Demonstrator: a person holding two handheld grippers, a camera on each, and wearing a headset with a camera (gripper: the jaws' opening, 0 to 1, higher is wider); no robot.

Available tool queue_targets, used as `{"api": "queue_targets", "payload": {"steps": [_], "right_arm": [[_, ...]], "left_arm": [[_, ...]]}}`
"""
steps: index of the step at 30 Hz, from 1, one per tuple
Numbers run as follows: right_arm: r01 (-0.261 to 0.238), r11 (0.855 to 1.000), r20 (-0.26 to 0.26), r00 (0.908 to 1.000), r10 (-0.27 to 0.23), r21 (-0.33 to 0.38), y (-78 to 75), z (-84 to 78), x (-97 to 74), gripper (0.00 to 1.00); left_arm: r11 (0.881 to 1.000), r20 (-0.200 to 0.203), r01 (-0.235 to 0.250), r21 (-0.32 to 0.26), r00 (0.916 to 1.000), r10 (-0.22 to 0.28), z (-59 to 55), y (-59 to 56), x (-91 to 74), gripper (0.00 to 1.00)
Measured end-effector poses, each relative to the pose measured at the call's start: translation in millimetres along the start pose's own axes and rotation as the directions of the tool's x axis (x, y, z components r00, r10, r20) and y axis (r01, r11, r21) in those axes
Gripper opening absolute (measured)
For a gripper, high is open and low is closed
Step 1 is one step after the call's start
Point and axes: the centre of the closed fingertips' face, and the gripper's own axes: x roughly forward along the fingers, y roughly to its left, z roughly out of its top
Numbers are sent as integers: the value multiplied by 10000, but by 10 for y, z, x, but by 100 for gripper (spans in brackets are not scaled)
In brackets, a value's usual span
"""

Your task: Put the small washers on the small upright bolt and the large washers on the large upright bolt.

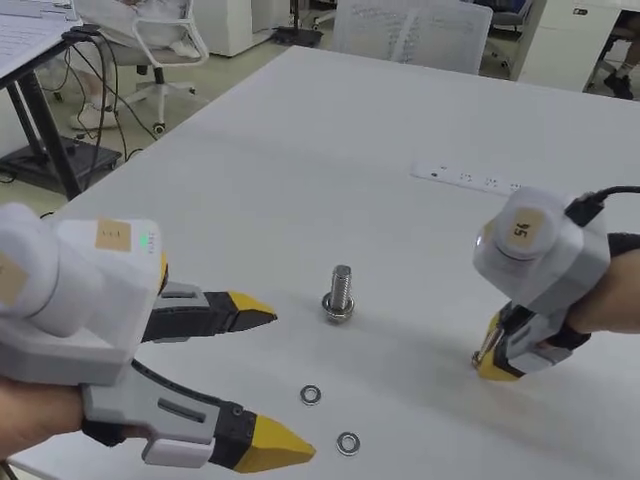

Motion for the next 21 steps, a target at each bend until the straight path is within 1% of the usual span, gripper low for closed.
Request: {"api": "queue_targets", "payload": {"steps": [7, 13, 21], "right_arm": [[69, 9997, -3, 10000, -69, 231, -4, -79, -50, 19], [102, 9992, 3, 9999, -103, 382, 57, -142, -95, 19], [125, 9987, 64, 9999, -129, 493, 149, -178, -138, 19]], "left_arm": [[10000, 23, 24, 43, 10000, -24, 11, -11, 0, 73], [10000, 71, 45, 81, 10000, -45, 29, -26, -4, 73], [9998, 128, 59, 173, 9999, -61, 49, -36, -12, 73]]}}
